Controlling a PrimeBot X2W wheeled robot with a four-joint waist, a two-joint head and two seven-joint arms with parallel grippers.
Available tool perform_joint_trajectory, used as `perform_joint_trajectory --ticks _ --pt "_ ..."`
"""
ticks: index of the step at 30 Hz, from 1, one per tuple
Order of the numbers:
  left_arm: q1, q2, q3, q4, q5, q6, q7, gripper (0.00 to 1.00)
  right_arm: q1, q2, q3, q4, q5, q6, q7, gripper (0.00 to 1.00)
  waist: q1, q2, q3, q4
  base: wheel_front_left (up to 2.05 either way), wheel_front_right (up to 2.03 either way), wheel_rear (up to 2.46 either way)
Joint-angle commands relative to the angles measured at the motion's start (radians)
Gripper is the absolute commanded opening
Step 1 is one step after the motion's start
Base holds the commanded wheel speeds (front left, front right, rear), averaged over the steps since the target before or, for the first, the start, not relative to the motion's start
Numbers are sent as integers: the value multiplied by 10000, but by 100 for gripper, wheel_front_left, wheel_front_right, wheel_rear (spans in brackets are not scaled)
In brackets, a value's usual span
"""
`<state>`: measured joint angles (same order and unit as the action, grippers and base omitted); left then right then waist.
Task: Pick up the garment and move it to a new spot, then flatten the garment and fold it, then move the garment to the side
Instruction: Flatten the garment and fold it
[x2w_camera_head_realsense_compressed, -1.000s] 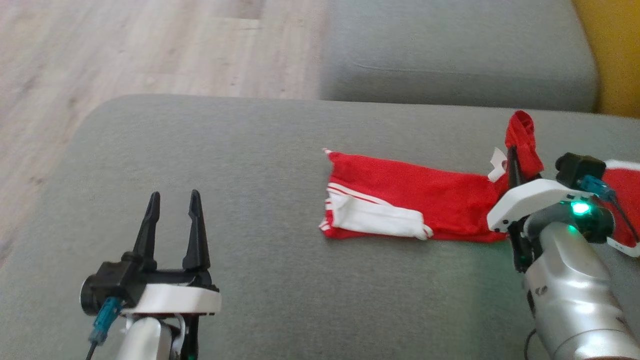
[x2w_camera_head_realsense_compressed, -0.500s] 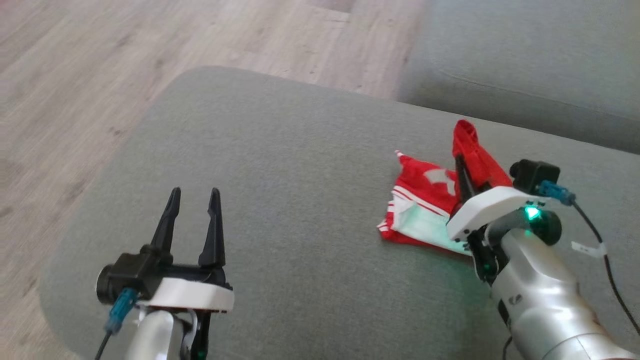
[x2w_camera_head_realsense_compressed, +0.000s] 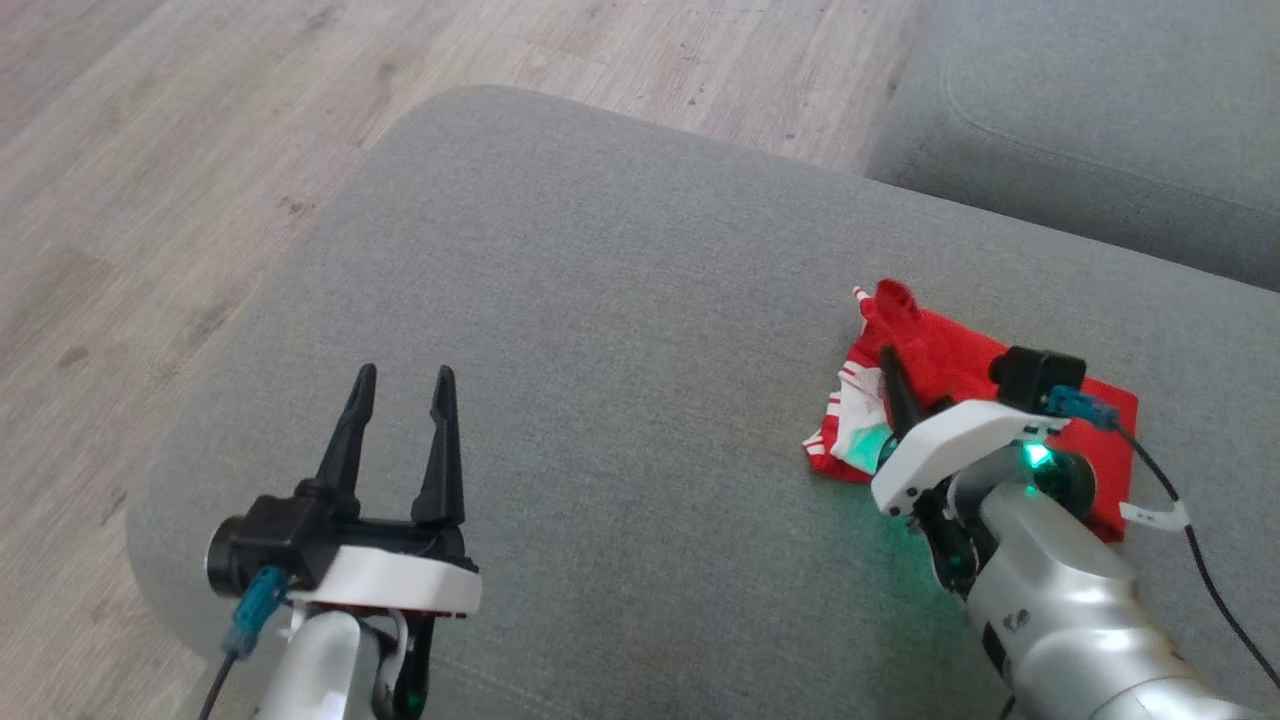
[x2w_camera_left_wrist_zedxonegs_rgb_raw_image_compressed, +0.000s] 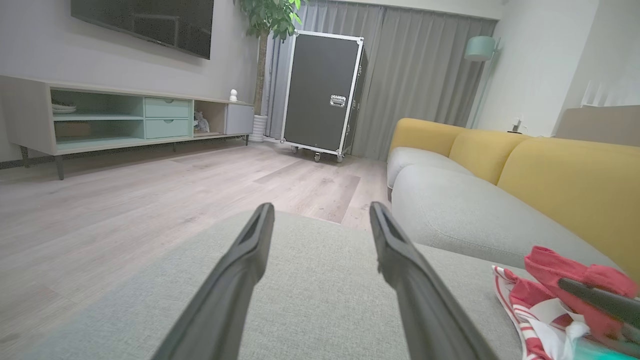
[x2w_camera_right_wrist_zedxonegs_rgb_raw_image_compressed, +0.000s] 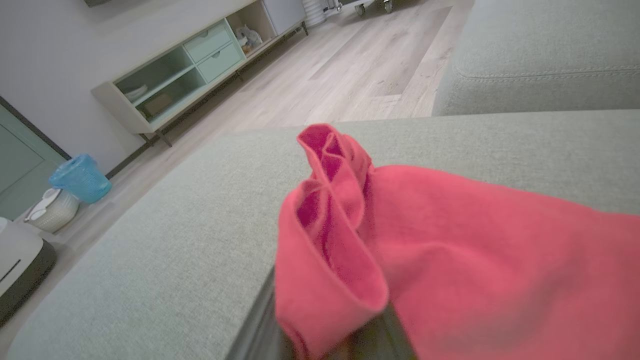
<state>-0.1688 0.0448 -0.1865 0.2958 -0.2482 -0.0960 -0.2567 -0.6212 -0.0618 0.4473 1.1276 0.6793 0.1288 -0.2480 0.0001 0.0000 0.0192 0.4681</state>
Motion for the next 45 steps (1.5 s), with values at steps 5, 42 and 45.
perform_joint_trajectory --ticks 5,42,45 --pt "-598 55 200 -107 -78 87 -51 100 124 116 1406 -829 1038 19 20 100 -1 0 -6 -279 0 0 0" --pt "-103 55 1216 -719 -193 551 -51 100 3172 102 -4941 -7025 -6541 19 -137 100 -1 0 160 -5066 0 0 0" --pt "-21 55 1285 -783 -256 598 -51 100 3521 111 -4698 -7267 -5865 19 -137 100 -1 0 268 -5216 0 0 0"
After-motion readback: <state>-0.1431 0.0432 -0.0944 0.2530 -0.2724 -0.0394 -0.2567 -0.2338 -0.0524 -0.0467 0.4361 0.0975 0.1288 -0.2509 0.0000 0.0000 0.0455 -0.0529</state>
